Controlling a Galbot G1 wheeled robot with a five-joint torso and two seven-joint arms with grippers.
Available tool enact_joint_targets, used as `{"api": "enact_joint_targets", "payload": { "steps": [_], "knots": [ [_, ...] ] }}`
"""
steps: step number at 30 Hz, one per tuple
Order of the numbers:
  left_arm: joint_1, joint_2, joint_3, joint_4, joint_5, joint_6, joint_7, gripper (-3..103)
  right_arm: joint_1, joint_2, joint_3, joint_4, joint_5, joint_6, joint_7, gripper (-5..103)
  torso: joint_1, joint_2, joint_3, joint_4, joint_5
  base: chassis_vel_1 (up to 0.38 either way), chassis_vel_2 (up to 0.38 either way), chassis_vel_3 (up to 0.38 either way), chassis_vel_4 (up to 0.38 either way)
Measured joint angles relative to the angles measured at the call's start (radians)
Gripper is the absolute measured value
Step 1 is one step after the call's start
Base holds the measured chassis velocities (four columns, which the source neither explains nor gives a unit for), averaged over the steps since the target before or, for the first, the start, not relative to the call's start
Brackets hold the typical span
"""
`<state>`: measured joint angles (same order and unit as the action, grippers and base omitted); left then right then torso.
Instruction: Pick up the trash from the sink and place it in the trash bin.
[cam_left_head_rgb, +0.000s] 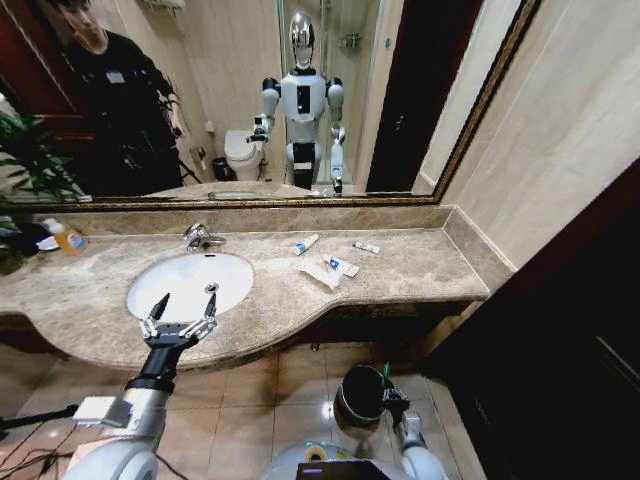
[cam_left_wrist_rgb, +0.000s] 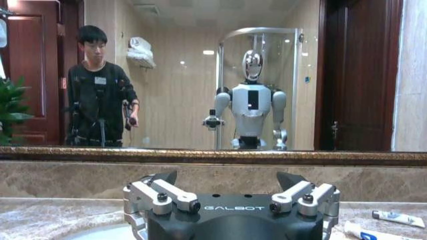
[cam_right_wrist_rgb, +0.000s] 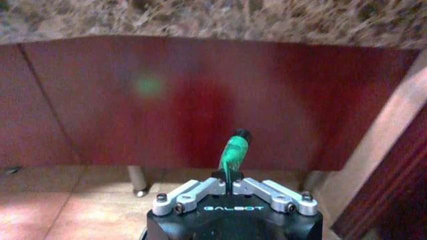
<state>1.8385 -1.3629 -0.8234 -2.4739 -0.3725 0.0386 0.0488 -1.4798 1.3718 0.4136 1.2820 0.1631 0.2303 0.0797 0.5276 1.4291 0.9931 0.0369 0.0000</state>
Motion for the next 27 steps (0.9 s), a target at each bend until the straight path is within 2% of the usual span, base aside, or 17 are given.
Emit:
{"api": "enact_joint_targets", "payload": {
  "steps": [6,9,10,11,13,14,16,17,18,21,23,24,27],
  "knots": [
    [0.0,0.0,0.0,0.0,0.0,0.0,0.0,100,0.024,-0.004,0.0,-0.091,-0.061,0.056,-0.059,0,0.0,0.0,0.0,0.0,0.0,0.0,0.0,0.0,0.0],
    [0.0,0.0,0.0,0.0,0.0,0.0,0.0,100,0.036,-0.002,-0.001,-0.128,-0.07,0.075,-0.062,16,0.0,0.0,0.0,0.0,0.0,0.0,0.0,0.0,0.0],
    [0.0,0.0,0.0,0.0,0.0,0.0,0.0,100,0.036,-0.002,-0.001,-0.128,-0.07,0.075,-0.062,16,0.0,0.0,0.0,0.0,0.0,0.0,0.0,0.0,0.0],
    [0.0,0.0,0.0,0.0,0.0,0.0,0.0,100,0.037,0.0,-0.001,-0.133,-0.071,0.079,-0.062,21,0.0,0.0,0.0,-0.0001,0.0,0.0,0.0,0.0,0.0],
    [0.0,0.0,0.0,0.0,0.0,0.0,0.0,100,0.037,0.001,-0.002,-0.135,-0.072,0.081,-0.061,21,0.0,0.0,0.0,0.0,0.0001,0.0,0.0,0.0,0.0],
    [0.0,0.0,0.0,0.0,0.0,0.0,0.0,100,0.037,0.001,-0.002,-0.135,-0.073,0.082,-0.057,32,0.0,0.0,0.0,0.0,0.0,0.0,0.0,0.0,0.0],
    [0.0,0.0,0.0,0.0,0.0,0.0,0.0,100,0.034,0.001,-0.002,-0.128,-0.075,0.083,-0.05,42,0.0,0.0,0.0,-0.0001,0.0,0.0,0.0,0.0,0.0],
    [0.0,0.0,0.0,0.0,0.0,0.0,0.0,100,0.034,0.001,-0.002,-0.128,-0.075,0.083,-0.05,42,0.0,0.0,0.0,-0.0001,0.0,0.0,0.0,0.0,0.0],
    [0.0,0.0,0.0,0.0,0.0,0.0,0.0,100,0.033,0.001,-0.002,-0.123,-0.076,0.083,-0.042,48,0.0,0.0,0.0,0.0,0.0,0.0,0.0,0.0,0.0],
    [0.0,0.0,0.0,0.0,0.0,0.0,0.0,100,0.029,0.001,-0.001,-0.114,-0.076,0.083,-0.035,54,0.0,0.0,0.0,0.0,0.0,0.0,0.0,0.0,0.0],
    [0.0,0.0,0.0,0.0,0.0,0.0,0.0,100,0.022,0.001,-0.001,-0.103,-0.076,0.083,-0.032,65,0.0,0.0,0.0,-0.0001,0.0,0.0,0.0,0.0,0.0],
    [0.0,0.0,0.0,0.0,0.0,0.0,0.0,100,0.022,0.001,-0.001,-0.103,-0.076,0.083,-0.032,65,0.0,0.0,0.0,-0.0001,0.0,0.0,0.0,0.0,0.0],
    [0.0,0.0,0.0,0.0,0.0,0.0,0.0,100,0.013,0.001,0.0,-0.091,-0.079,0.083,-0.027,81,0.0,0.0,0.0,-0.0001,0.0,0.0,0.0,0.0,0.0]
  ]
}}
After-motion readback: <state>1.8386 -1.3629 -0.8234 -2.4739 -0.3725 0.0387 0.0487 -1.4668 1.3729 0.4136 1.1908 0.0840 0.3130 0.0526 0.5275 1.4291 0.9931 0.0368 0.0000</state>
